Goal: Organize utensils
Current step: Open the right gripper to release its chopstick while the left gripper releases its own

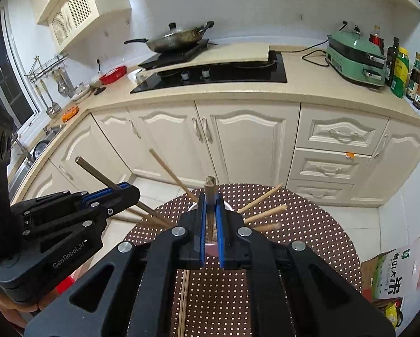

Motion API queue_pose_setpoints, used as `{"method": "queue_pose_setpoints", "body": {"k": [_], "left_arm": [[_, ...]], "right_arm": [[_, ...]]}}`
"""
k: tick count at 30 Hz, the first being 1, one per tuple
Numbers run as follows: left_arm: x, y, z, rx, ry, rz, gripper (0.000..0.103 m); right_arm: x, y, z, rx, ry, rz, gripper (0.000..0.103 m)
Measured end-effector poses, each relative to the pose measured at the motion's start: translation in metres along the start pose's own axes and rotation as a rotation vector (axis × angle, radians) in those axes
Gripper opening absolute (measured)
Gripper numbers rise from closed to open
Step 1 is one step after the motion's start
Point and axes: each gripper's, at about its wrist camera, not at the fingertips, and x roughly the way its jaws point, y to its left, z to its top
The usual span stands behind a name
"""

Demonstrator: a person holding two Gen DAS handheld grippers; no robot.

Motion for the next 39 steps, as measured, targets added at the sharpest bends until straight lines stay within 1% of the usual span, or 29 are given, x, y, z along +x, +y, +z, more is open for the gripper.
{"method": "queue_pose_setpoints", "body": {"k": [5,10,12,17,20,24,25,26,27,28,30,33,39], "left_arm": [[0.009,0.003,-0.008,-0.006,0.048,0.005,0.007],[0.014,0.006,-0.014,-0.015,0.067,0.005,0.007],[0.015,0.007,-0.015,-0.019,0.071,0.008,0.007],[0.016,0.011,-0.02,-0.038,0.088,-0.012,0.007],[0.014,0.013,-0.021,-0.045,0.095,-0.025,0.008],[0.011,0.015,-0.023,-0.057,0.099,-0.027,0.009],[0.009,0.015,-0.024,-0.054,0.096,-0.025,0.015],[0.007,0.015,-0.024,-0.051,0.092,-0.017,0.03],[0.004,0.016,-0.025,-0.052,0.083,-0.011,0.041],[0.0,0.016,-0.027,-0.054,0.064,-0.006,0.055],[-0.004,0.017,-0.027,-0.059,0.053,-0.014,0.055],[-0.01,0.02,-0.029,-0.062,0.048,-0.016,0.055],[-0.027,0.03,-0.037,-0.083,0.026,-0.014,0.055]], "right_arm": [[0.01,0.001,-0.008,0.001,0.039,0.012,0.005],[0.021,-0.002,-0.014,0.015,0.068,0.015,0.005],[0.023,-0.004,-0.016,0.025,0.074,0.014,0.005],[0.022,-0.007,-0.017,0.048,0.079,0.017,0.005],[0.02,-0.008,-0.019,0.065,0.079,0.023,0.008],[0.016,-0.008,-0.022,0.088,0.079,0.028,0.008],[0.014,-0.008,-0.022,0.093,0.077,0.026,0.008],[0.012,-0.008,-0.023,0.097,0.075,0.025,0.009],[0.011,-0.007,-0.023,0.1,0.075,0.024,0.01],[0.009,-0.007,-0.023,0.105,0.074,0.023,0.011],[0.004,-0.006,-0.025,0.115,0.065,0.019,0.017],[-0.003,-0.005,-0.026,0.126,0.049,0.011,0.023],[-0.021,-0.001,-0.031,0.146,0.016,-0.011,0.026]]}}
